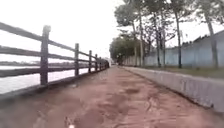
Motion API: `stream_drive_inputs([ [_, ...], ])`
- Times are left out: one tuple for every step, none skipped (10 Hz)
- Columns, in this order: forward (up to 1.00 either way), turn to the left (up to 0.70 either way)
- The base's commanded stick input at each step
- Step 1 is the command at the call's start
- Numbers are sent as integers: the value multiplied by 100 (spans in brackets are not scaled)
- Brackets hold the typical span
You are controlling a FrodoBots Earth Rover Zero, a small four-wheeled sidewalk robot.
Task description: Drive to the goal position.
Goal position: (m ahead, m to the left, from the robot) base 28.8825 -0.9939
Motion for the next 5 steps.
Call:
stream_drive_inputs([
  [100, -17],
  [100, -32],
  [100, -32],
  [100, -32],
  [100, -32],
])
